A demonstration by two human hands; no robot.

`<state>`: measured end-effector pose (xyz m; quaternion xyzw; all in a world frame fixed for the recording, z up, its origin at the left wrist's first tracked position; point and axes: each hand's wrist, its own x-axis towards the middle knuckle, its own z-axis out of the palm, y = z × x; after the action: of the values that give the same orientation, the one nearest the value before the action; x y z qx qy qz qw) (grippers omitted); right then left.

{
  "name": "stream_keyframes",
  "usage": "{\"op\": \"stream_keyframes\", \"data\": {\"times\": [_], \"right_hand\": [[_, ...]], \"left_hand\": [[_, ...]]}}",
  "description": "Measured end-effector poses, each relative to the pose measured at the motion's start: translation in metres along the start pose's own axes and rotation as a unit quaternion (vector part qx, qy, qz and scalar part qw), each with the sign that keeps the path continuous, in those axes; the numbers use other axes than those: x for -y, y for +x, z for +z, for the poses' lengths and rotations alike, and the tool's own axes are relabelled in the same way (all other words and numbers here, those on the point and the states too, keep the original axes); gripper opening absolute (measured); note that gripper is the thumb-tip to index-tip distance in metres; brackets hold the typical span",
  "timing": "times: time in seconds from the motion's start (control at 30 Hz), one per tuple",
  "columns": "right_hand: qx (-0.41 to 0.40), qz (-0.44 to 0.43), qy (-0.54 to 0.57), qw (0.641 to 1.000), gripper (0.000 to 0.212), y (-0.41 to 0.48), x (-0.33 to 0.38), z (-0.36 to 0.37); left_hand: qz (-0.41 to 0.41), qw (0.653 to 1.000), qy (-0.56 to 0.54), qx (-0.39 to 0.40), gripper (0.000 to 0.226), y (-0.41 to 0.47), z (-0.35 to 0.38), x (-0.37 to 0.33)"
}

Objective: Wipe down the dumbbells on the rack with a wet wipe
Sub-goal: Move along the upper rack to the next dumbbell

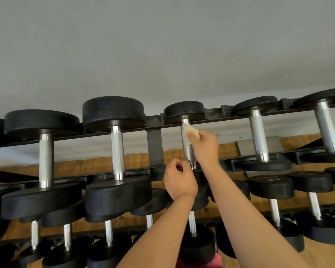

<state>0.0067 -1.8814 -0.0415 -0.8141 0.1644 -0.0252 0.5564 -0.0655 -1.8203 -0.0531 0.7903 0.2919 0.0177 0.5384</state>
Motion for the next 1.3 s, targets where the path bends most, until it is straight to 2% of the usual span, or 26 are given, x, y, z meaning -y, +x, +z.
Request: {"op": "stream_keyframes", "data": {"times": [0.1,0.27,0.4,0.5,0.63,0.7,0.77,0.87,0.93,1.17,1.3], "right_hand": [[0.037,0.029,0.036,0.998,0.027,0.000,0.000,0.003],[-0.021,0.045,0.089,0.995,0.026,-0.003,0.001,-0.005],[0.011,0.023,0.077,0.997,0.037,-0.015,0.007,-0.007],[0.027,0.034,0.128,0.991,0.037,-0.025,0.006,-0.009],[0.058,-0.034,0.044,0.997,0.018,-0.025,-0.005,-0.013],[0.073,-0.035,0.015,0.997,0.020,-0.025,-0.011,-0.015],[0.094,-0.025,0.009,0.995,0.013,-0.025,-0.014,-0.017],[0.116,-0.004,0.013,0.993,0.029,-0.017,-0.015,-0.020],[0.104,-0.022,-0.022,0.994,0.038,-0.009,-0.016,-0.017],[0.097,-0.062,-0.079,0.990,0.037,-0.001,-0.018,-0.017],[0.125,-0.041,-0.034,0.991,0.032,-0.002,-0.022,-0.031]], "left_hand": [[0.001,1.000,0.003,-0.002,0.027,0.002,0.000,0.000],[0.013,1.000,0.007,0.000,0.027,0.000,-0.003,-0.001],[0.015,1.000,0.000,-0.002,0.028,-0.003,-0.004,-0.002],[0.012,1.000,-0.009,-0.007,0.027,-0.003,-0.004,-0.002],[0.016,0.999,-0.022,-0.017,0.025,-0.003,-0.002,-0.002],[0.019,0.999,-0.026,-0.021,0.026,-0.004,-0.002,-0.002],[0.022,0.999,-0.033,-0.026,0.026,-0.006,-0.002,-0.003],[0.026,0.998,-0.050,-0.033,0.027,-0.007,-0.002,-0.003],[0.031,0.997,-0.059,-0.034,0.027,-0.008,-0.002,-0.003],[0.040,0.996,-0.072,-0.041,0.024,-0.004,-0.001,0.001],[0.040,0.996,-0.075,-0.040,0.024,-0.003,-0.002,0.003]]}}
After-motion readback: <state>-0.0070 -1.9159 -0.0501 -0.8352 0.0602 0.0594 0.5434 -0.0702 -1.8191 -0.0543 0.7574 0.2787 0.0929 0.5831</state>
